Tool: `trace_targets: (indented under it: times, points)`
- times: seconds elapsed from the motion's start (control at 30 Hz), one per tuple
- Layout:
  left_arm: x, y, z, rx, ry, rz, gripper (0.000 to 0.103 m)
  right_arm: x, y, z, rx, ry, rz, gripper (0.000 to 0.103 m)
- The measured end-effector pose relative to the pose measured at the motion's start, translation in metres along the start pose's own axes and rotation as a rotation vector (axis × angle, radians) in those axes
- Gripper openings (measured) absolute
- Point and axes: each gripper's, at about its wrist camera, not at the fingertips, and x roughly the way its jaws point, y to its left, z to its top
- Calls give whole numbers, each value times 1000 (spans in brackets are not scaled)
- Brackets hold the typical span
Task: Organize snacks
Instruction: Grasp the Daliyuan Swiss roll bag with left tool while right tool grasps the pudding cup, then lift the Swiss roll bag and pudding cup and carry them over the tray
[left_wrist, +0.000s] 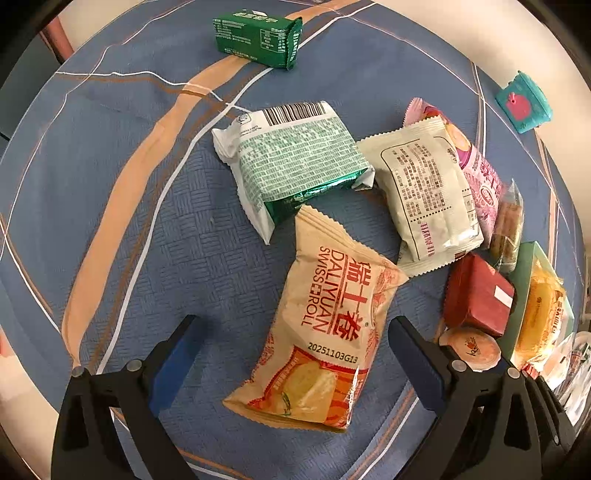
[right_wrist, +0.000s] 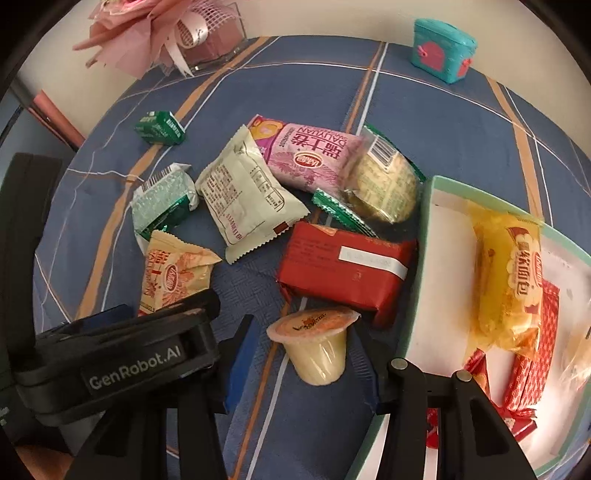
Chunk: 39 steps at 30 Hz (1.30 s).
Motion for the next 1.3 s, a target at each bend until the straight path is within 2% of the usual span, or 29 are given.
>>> trace_targets:
  times: [0.1, 0.23, 0.3, 0.37, 0.63, 0.7, 0.87, 0.93, 1.1, 1.17, 1.3]
  points:
    - [0, -2, 0, 5, 0, 7, 99, 6, 5, 1, -23, 1, -24, 47]
    - [-4, -4, -1, 17, -12, 16, 94, 12, 7, -1, -34, 2, -31, 47]
    - [-28, -2, 2, 19, -15, 19, 92, 17, 7, -1, -30, 6, -28, 47]
    - [-29, -4, 3, 26, -21, 25, 88, 17, 0, -6, -30, 10, -27, 46]
    - [-37, -5, 7, 37, -20, 37, 87, 21, -2, -7, -38, 6, -30, 46]
    - [-38, -5, 7, 41, -21, 44, 83, 20, -3, -7, -35, 6, -26, 45]
    - [-52, 0, 9, 30, -51, 14, 54, 6, -6, -4, -32, -8, -7, 45]
    - [-54, 0, 9, 28, -54, 8, 53, 1, -6, -3, -32, -17, -7, 45]
    - [-62, 4, 10, 28, -61, -12, 42, -13, -6, 1, -25, -41, 1, 45]
    - [-68, 6, 11, 25, -66, -45, 40, -19, -7, 2, -20, -55, 8, 45]
    - [-84, 4, 11, 37, -103, -59, 39, -33, -7, 3, -18, -88, 10, 45]
